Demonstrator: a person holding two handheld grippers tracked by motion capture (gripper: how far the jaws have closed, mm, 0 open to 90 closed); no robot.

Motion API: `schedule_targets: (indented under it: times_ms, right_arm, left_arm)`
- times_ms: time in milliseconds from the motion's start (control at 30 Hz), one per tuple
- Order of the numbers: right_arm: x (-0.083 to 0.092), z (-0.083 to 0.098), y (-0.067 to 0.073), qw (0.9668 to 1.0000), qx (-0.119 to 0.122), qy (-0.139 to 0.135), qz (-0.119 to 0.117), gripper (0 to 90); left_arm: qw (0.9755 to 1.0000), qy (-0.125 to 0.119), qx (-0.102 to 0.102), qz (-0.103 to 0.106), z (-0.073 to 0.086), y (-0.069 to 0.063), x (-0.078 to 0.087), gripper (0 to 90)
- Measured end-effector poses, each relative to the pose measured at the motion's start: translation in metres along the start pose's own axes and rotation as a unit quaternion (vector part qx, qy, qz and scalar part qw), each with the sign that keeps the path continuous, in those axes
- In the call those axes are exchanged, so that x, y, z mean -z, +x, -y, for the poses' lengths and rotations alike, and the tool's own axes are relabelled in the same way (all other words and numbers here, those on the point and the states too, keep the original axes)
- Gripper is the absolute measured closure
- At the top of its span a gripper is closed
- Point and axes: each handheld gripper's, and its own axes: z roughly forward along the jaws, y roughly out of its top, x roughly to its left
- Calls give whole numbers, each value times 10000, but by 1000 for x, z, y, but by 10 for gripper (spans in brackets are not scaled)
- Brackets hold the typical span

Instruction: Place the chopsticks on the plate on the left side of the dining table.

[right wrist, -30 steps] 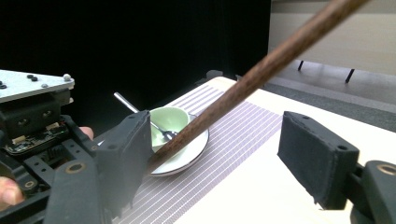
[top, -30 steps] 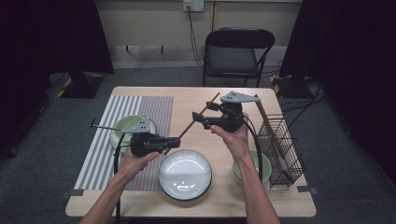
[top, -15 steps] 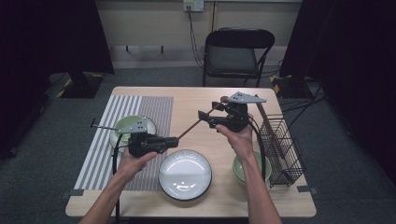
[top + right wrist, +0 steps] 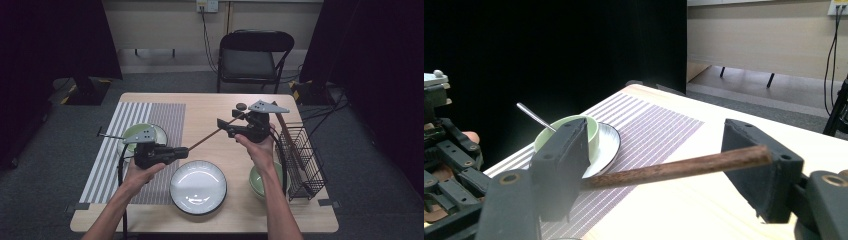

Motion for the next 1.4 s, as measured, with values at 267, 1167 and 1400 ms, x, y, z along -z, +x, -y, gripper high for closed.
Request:
schedule_targets:
  times_ms: [267, 1167, 1400]
  right_arm:
    - [-1, 4, -3, 10000, -9, 31, 41, 287]
    - [16, 2, -4, 9995, -22, 102, 286, 151]
    - [30, 3, -2, 9993, 26, 112, 349, 154]
  left_arm:
    - [9999, -117, 44, -31, 0, 1, 8, 840]
    - [9991, 92, -9, -408, 6, 13, 24, 840]
    - [9982, 182, 75, -564, 17, 18, 33, 840]
